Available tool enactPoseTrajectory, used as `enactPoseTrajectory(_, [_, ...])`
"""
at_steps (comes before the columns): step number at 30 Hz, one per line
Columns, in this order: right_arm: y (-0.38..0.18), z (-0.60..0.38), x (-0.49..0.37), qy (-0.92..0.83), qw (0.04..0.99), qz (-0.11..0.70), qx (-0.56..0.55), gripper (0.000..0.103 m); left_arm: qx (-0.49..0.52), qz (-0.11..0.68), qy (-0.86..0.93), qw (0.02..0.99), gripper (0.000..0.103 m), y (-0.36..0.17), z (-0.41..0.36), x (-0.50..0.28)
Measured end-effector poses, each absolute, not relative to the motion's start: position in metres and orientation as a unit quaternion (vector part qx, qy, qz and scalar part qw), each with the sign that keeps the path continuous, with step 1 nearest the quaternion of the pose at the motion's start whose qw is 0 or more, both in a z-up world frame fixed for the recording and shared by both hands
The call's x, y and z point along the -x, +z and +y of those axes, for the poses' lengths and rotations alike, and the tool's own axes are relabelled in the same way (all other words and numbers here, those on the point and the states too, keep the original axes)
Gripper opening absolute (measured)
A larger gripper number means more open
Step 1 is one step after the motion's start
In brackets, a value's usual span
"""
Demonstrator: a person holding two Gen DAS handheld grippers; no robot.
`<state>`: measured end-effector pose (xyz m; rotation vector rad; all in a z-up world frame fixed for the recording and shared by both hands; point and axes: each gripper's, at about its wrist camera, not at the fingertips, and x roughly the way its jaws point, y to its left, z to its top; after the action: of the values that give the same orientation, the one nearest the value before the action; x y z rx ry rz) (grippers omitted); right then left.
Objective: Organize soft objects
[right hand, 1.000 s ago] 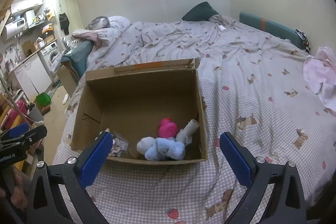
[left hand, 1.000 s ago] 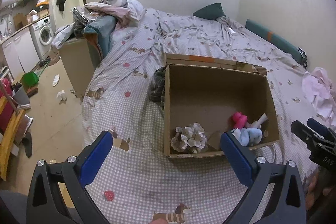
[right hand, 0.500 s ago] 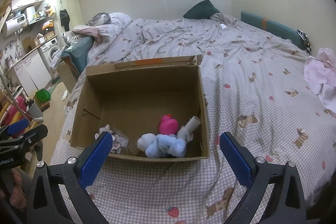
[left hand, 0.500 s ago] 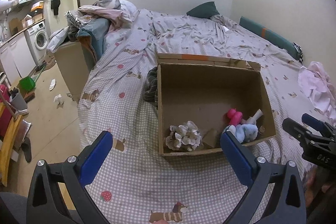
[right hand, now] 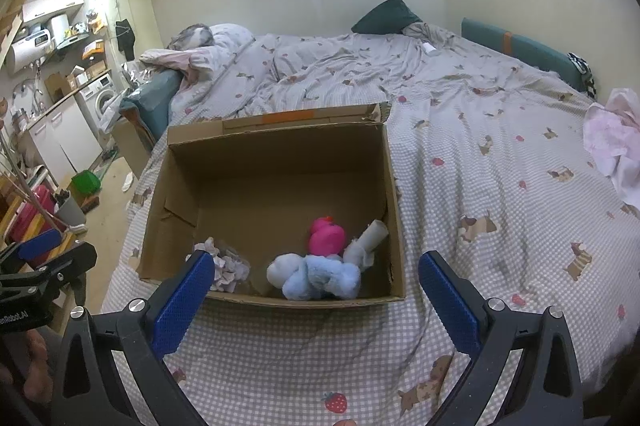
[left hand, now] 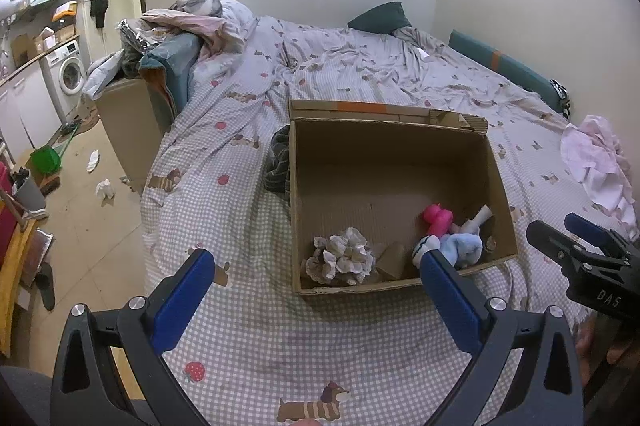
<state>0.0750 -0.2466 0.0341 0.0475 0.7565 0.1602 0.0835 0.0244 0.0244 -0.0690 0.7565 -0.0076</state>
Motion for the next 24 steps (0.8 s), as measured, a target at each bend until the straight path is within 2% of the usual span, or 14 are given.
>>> enactPoseTrajectory(24, [0.0344,-0.2475,-0.0761,0.08,0.925,0.371,-0.024,0.103,0.027,0.37,0.002,0.929,0.102,0.0208,0.0247,-0.0827])
